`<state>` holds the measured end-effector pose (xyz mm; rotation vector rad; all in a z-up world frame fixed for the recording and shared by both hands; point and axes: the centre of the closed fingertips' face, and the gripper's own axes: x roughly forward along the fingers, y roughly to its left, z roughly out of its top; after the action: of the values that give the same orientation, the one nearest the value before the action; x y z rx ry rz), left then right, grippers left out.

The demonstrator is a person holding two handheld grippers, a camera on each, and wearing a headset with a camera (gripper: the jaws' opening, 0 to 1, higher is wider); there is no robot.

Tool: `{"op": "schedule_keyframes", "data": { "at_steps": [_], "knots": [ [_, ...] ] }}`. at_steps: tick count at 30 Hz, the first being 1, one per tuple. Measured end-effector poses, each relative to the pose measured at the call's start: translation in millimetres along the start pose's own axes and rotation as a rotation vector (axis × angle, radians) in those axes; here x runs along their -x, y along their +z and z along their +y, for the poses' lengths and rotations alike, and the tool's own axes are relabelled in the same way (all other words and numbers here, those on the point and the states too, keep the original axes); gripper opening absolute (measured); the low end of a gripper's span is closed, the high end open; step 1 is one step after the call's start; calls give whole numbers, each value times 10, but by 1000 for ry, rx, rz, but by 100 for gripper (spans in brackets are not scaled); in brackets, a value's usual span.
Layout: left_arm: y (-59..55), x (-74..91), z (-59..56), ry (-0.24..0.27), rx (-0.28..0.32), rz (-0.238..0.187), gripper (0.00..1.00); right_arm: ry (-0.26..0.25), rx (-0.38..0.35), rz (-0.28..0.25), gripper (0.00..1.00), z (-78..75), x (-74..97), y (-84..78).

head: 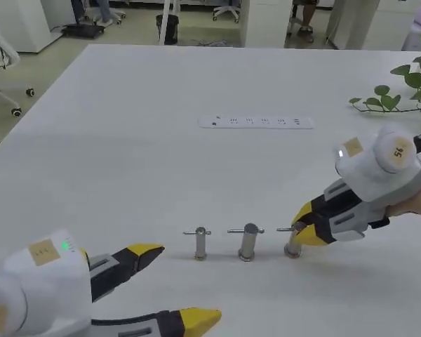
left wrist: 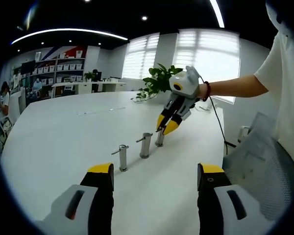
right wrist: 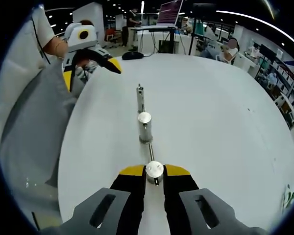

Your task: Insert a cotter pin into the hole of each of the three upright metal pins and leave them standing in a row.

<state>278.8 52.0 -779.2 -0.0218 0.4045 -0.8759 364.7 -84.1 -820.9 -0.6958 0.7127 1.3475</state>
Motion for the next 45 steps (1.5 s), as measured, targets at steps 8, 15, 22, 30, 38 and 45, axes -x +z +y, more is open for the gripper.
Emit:
{"op": "schedule_keyframes", "data": {
  "at_steps": [8,15,22,30,38,45],
  "knots": [
    [-31,23,-4,4,7,14,70,12,-26,-14,15,-11,7,-12],
    [-37,29,1,9,13,20,72,27,-66,-12,19,26,-18,-47],
    [-10,50,23,23,16,20,74,-22,-210,-45,31,37,-11,-47],
    [25,83,29,34,7,25,78,-89,-283,-124,43,136,110,-24],
    [66,112,18,39,10,19,82,-149,-331,-195,55,267,269,53],
    [39,152,29,57,-14,63,83,-182,-383,-233,66,476,391,135]
  ]
}}
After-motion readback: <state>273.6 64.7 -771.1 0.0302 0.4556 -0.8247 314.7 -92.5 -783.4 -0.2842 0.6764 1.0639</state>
